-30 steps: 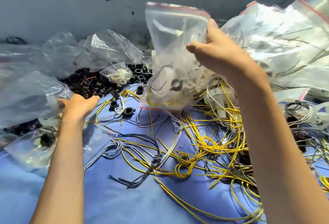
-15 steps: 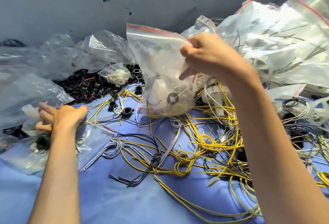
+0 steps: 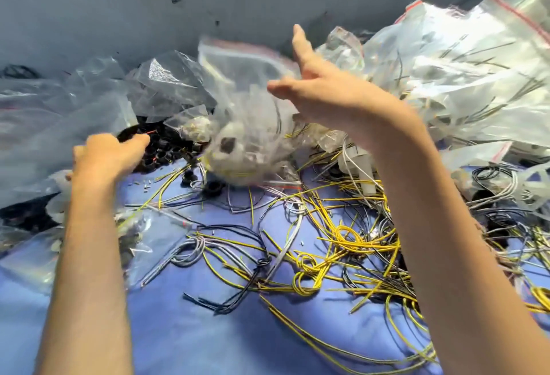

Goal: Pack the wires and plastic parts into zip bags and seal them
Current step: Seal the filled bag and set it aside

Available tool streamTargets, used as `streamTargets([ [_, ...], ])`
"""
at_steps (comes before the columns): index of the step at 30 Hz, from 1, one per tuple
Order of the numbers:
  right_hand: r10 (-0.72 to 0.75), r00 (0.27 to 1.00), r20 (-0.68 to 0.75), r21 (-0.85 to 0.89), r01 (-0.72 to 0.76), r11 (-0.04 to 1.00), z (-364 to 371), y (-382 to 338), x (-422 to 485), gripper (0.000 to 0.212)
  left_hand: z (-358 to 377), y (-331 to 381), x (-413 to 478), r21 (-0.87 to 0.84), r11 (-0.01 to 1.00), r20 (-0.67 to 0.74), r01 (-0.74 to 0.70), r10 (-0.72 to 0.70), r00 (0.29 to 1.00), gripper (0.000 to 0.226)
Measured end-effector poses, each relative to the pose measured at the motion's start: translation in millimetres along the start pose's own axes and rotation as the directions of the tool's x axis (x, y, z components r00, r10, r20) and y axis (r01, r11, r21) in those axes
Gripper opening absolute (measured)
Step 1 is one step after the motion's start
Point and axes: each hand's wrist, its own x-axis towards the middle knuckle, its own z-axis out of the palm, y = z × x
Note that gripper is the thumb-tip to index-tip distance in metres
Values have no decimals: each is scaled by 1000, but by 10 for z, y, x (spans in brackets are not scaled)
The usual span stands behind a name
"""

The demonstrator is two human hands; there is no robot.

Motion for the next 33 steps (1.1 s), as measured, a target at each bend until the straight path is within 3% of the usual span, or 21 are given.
streamTargets([
  [3, -24, 999, -27, -210, 17, 978, -73, 47, -11, 71, -242, 198, -141, -176, 957, -101, -232, 217, 971, 67],
  [6, -57, 998, 25, -252, 61, 966, -155, 101, -38, 63, -455, 438, -349, -410, 802, -154, -435, 409, 899, 41],
  [8, -59, 997, 49, -243, 69, 968, -165, 136, -55, 69, -608, 599, -538, -586, 661, -77, -470, 531, 844, 40],
  [11, -115, 993, 8, -195, 114, 974, -132, 130, -61, 88, -683, 706, -746, -683, 499, -39, -533, 704, 709, 23],
  [15, -271, 961, -49, -175, 259, 950, -166, 81, -101, 97, -646, 764, -953, -755, 409, 52, -513, 817, 574, 30],
  [19, -283, 952, 116, -289, 305, 907, -165, 92, -134, 75, -604, 854, -1082, -777, 389, 148, -495, 877, 458, 19],
  [24, -346, 935, 72, -270, 352, 896, -110, 74, -111, 24, -528, 969, -1232, -796, 400, 243, -455, 899, 365, 15],
  [26, -352, 936, 22, -270, 345, 899, -129, 94, -109, 10, -523, 972, -1245, -805, 382, 227, -454, 905, 360, 15],
  [27, -348, 938, -10, -295, 330, 897, -149, 116, -101, 14, -522, 966, -1235, -813, 365, 197, -455, 906, 375, 15],
  [30, -324, 943, -75, -339, 281, 898, -225, 167, -95, 33, -511, 969, -1170, -820, 360, 118, -445, 867, 484, 14],
  [33, -311, 950, -31, -334, 284, 899, -238, 162, -112, 19, -470, 1002, -1110, -817, 376, 61, -438, 810, 583, 11],
])
